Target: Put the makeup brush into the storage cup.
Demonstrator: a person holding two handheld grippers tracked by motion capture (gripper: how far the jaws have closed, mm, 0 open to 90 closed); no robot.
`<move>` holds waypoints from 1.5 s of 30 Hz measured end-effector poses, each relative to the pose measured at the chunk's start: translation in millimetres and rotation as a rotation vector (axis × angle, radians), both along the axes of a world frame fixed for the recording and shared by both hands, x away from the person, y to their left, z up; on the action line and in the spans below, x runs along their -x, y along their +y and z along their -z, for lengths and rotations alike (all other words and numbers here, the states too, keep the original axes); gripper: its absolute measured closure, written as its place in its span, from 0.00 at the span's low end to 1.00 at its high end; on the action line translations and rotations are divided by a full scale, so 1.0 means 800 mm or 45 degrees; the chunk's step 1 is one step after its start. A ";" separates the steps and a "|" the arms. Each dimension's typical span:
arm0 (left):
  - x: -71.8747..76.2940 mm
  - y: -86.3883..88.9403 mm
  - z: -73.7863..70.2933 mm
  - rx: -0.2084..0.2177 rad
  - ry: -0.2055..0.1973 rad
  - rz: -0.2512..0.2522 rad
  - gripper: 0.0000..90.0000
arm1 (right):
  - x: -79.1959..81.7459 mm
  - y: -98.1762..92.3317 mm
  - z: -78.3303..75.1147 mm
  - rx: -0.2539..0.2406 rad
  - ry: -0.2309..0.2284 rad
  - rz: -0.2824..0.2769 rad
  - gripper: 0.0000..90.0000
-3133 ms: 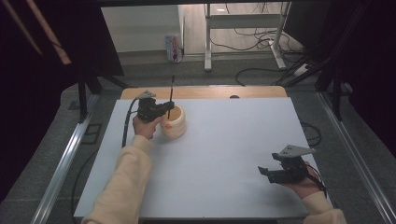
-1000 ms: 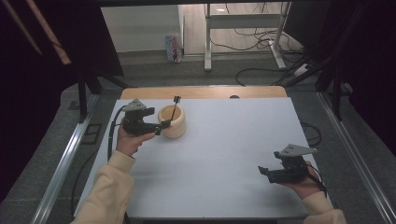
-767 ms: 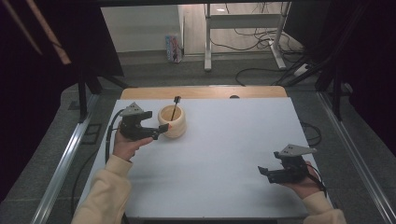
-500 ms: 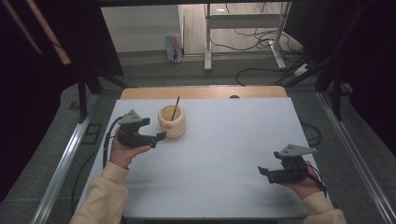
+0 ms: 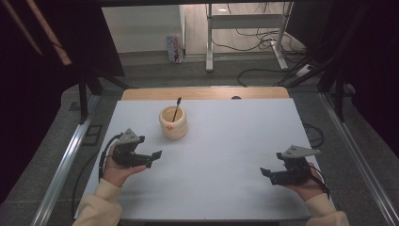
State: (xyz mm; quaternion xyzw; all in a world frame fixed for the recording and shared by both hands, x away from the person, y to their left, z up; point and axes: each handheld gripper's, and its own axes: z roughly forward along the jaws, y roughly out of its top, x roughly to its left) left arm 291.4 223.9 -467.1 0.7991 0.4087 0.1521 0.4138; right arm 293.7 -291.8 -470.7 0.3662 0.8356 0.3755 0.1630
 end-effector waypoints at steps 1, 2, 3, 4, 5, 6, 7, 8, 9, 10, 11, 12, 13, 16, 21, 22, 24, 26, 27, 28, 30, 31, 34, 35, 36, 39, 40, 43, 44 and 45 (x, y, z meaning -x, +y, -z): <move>0.003 0.002 0.003 0.002 0.010 -0.004 0.11 | 0.000 0.000 0.000 -0.001 -0.002 0.001 0.15; 0.008 0.004 0.006 -0.011 0.018 -0.009 0.11 | 0.000 -0.001 -0.001 -0.001 -0.004 0.000 0.15; 0.011 0.006 0.008 -0.012 0.024 -0.013 0.11 | 0.001 -0.001 -0.001 -0.001 -0.006 0.001 0.15; 0.013 0.007 0.010 -0.014 0.029 -0.016 0.11 | 0.001 -0.002 -0.001 0.001 -0.008 -0.001 0.15; 0.017 0.010 0.012 -0.011 0.037 -0.022 0.11 | 0.001 -0.002 -0.001 0.001 -0.009 0.001 0.15; 0.019 0.011 0.013 -0.012 0.040 -0.023 0.11 | 0.002 -0.002 -0.002 0.000 -0.009 0.004 0.15; 0.022 0.013 0.014 -0.015 0.044 -0.028 0.11 | 0.002 -0.003 -0.002 -0.002 -0.011 0.006 0.15; 0.025 0.014 0.015 -0.013 0.047 -0.031 0.11 | 0.002 -0.003 -0.002 -0.002 -0.012 0.006 0.15; 0.028 0.016 0.016 -0.013 0.050 -0.035 0.11 | 0.002 -0.003 -0.002 -0.001 -0.013 0.006 0.15; 0.030 0.018 0.017 -0.017 0.051 -0.037 0.11 | 0.002 -0.003 -0.002 0.001 -0.015 0.005 0.15; 0.032 0.019 0.018 -0.015 0.055 -0.038 0.11 | 0.002 -0.003 -0.001 0.002 -0.016 0.004 0.15; 0.034 0.020 0.020 -0.019 0.058 -0.041 0.11 | 0.002 -0.003 -0.001 0.004 -0.015 0.003 0.15; 0.037 0.021 0.021 -0.018 0.067 -0.045 0.11 | 0.003 -0.003 -0.001 0.005 -0.015 0.003 0.15; 0.043 0.022 0.026 -0.020 0.085 -0.043 0.11 | 0.003 -0.003 0.000 0.010 -0.012 0.001 0.15; 0.049 0.023 0.031 -0.033 0.105 -0.038 0.11 | 0.003 -0.003 0.001 0.011 -0.018 0.001 0.15; 0.050 0.023 0.031 -0.036 0.107 -0.035 0.11 | 0.003 -0.003 0.001 0.016 -0.019 -0.001 0.15; 0.050 0.024 0.031 -0.029 0.109 -0.037 0.11 | 0.003 -0.002 0.002 0.019 -0.020 -0.004 0.15; 0.050 0.024 0.031 -0.026 0.110 -0.041 0.11 | 0.004 -0.002 0.002 0.021 -0.015 -0.003 0.15; 0.049 0.024 0.031 -0.025 0.108 -0.038 0.11 | 0.004 -0.002 0.003 0.023 -0.015 -0.002 0.15; 0.049 0.024 0.031 -0.028 0.105 -0.034 0.11 | 0.003 -0.001 0.003 0.022 -0.016 -0.002 0.15; 0.048 0.022 0.031 -0.032 0.108 -0.029 0.11 | 0.003 -0.001 0.003 0.025 -0.018 -0.005 0.15; 0.048 0.022 0.031 -0.034 0.111 -0.028 0.11 | 0.004 -0.001 0.003 0.023 -0.017 -0.004 0.15; 0.047 0.021 0.031 -0.040 0.108 -0.024 0.11 | 0.004 -0.001 0.002 0.019 -0.023 -0.002 0.15; 0.047 0.021 0.031 -0.041 0.107 -0.023 0.11 | 0.004 -0.001 0.002 0.017 -0.024 -0.001 0.15; 0.047 0.021 0.030 -0.040 0.106 -0.023 0.11 | 0.004 -0.002 0.003 0.015 -0.022 0.002 0.15; 0.047 0.020 0.029 -0.035 0.103 -0.023 0.11 | 0.004 -0.003 0.003 0.022 -0.023 0.000 0.15; 0.047 0.020 0.029 -0.038 0.103 -0.021 0.11 | 0.004 -0.003 0.003 0.023 -0.023 -0.001 0.15; 0.047 0.018 0.030 -0.037 0.105 -0.024 0.11 | 0.004 -0.003 0.003 0.019 -0.027 0.001 0.15; 0.047 0.018 0.030 -0.037 0.106 -0.023 0.11 | 0.004 -0.004 0.003 0.019 -0.027 0.002 0.15; 0.047 0.018 0.030 -0.037 0.106 -0.023 0.11 | 0.004 -0.004 0.003 0.018 -0.026 0.003 0.15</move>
